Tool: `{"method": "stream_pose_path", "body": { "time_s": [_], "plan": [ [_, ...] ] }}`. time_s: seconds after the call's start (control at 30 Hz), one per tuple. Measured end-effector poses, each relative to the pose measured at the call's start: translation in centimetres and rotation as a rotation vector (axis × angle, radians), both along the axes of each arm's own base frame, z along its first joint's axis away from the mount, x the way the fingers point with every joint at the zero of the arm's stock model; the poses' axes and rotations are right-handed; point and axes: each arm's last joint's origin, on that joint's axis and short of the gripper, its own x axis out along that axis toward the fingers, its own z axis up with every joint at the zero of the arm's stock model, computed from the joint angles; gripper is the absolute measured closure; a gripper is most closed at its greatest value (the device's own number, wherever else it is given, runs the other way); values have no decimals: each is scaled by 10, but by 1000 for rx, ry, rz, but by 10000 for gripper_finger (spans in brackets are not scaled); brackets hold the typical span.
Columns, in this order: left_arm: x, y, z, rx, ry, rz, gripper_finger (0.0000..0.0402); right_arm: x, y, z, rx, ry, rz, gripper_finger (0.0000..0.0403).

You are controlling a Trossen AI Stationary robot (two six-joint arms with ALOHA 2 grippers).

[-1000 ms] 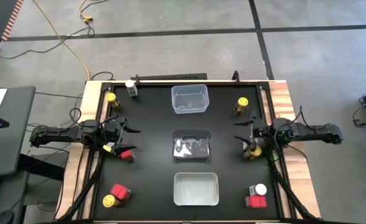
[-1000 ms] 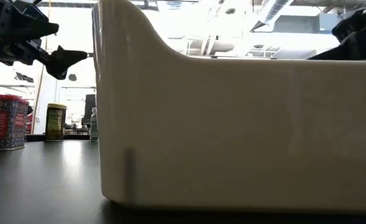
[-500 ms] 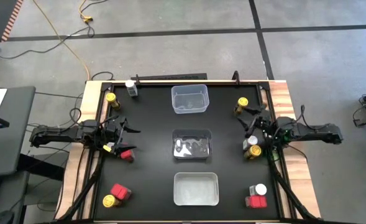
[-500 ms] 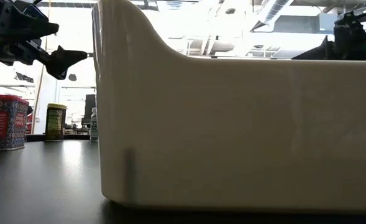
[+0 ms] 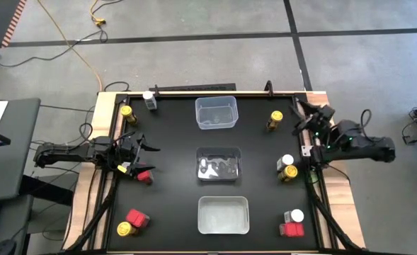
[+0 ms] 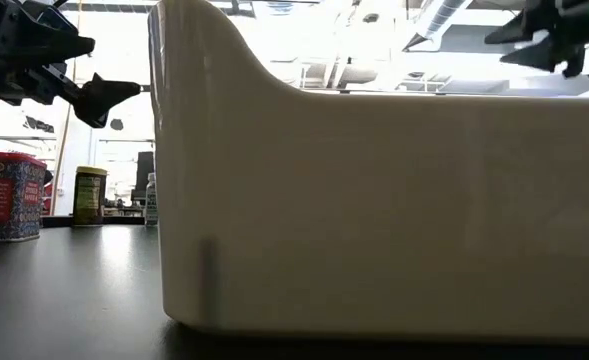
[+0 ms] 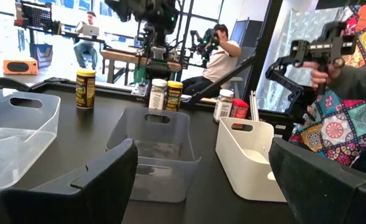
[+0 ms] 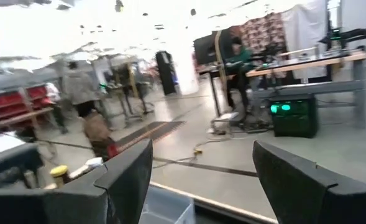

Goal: Sort spices by type
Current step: Put the top right yellow seasoning bottle into the transparent bin

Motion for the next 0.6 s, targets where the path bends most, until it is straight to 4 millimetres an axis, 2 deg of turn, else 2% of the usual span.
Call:
{"method": "stream_pose_path", "body": {
  "time_s": [0.17, 0.33, 0.5, 0.6],
  "plan": [
    [0, 0, 0, 0, 0, 0, 56, 7, -1, 33, 22, 97, -57, 97],
    [0, 0, 0, 0, 0, 0, 56, 25, -4, 61, 94, 153, -121, 97],
    [0, 0, 0, 0, 0, 0, 56, 49, -11, 73, 206, 250, -183, 97],
    [0, 0, 0, 0, 0, 0, 56, 63, -17, 76, 346, 274, -189, 97]
  ]
}}
